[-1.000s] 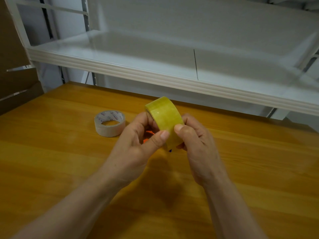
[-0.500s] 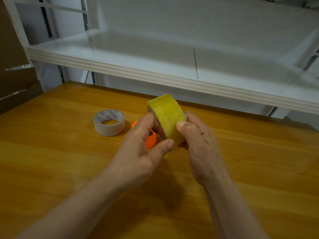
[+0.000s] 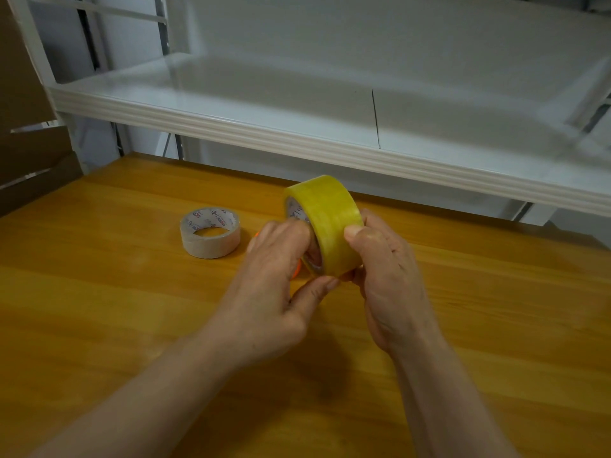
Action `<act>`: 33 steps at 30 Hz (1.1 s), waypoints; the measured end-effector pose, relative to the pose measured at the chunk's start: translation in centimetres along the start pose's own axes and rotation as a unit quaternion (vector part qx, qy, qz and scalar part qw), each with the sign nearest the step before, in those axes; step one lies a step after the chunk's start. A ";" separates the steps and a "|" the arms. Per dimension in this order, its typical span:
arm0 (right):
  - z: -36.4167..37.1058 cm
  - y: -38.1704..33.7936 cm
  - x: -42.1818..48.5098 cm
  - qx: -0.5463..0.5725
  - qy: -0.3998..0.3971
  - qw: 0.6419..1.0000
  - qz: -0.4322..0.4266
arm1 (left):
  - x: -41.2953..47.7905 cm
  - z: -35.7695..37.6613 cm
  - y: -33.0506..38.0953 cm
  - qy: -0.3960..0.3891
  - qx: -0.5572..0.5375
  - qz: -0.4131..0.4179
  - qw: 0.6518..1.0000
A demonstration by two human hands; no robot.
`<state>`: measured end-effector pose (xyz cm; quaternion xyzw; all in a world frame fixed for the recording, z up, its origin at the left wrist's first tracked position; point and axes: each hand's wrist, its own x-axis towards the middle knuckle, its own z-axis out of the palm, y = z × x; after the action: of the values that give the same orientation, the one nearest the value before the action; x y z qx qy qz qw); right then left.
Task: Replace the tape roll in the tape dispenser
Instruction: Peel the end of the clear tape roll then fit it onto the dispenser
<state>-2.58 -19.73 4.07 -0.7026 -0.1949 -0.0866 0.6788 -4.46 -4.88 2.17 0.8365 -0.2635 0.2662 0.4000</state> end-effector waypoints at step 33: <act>0.2 0.0 -0.3 -0.048 0.010 0.999 0.018 | 0.0 0.0 -0.3 0.084 -0.280 -0.159 0.943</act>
<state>-2.91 -19.59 3.98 -0.7366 -0.1716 -0.0906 0.6479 -4.28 -4.70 2.06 0.6963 -0.1567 0.1836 0.6760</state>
